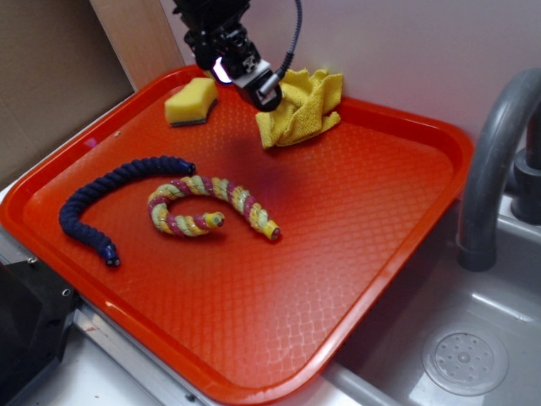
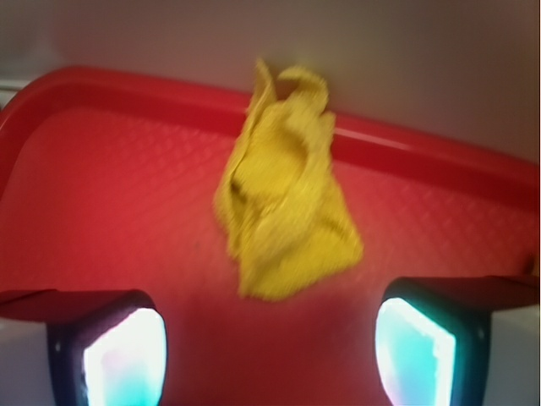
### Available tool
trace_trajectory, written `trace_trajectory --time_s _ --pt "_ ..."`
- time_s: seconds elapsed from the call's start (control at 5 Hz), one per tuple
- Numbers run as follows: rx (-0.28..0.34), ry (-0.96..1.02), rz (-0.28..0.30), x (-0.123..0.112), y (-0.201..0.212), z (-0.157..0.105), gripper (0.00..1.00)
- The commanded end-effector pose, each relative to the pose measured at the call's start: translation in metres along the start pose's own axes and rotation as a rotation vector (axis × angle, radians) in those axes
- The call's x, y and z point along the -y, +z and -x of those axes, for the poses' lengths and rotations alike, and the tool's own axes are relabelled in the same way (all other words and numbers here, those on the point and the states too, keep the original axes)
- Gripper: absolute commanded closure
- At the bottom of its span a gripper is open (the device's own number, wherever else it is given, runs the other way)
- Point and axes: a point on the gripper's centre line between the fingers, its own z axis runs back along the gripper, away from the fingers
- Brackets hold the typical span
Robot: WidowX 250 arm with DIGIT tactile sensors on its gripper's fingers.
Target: Grab the yellow cloth.
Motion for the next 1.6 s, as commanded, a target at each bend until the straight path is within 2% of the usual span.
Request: trace_trajectory --time_s 0.0,0.4,0.6,0.8,1.0,1.2,1.4 --pt "0.038 -0.017 0.013 0.006 0.020 -0.021 0.00" --pt "0.038 -0.017 0.013 0.006 0.020 -0.021 0.00" --pt "0.059 -0.032 -0.005 0.013 -0.007 -0.039 0.00" --pt "-0.008 -0.128 -0.038 0.036 -0.036 -0.060 0.00" --pt "-0.040 -0.153 -0.066 0.051 -0.045 -0.064 1.00" --pt "-0.027 -0.154 -0.049 0.050 -0.043 -0.062 1.00" --pt "-0.031 -0.147 -0.066 0.048 -0.043 -0.060 1.00"
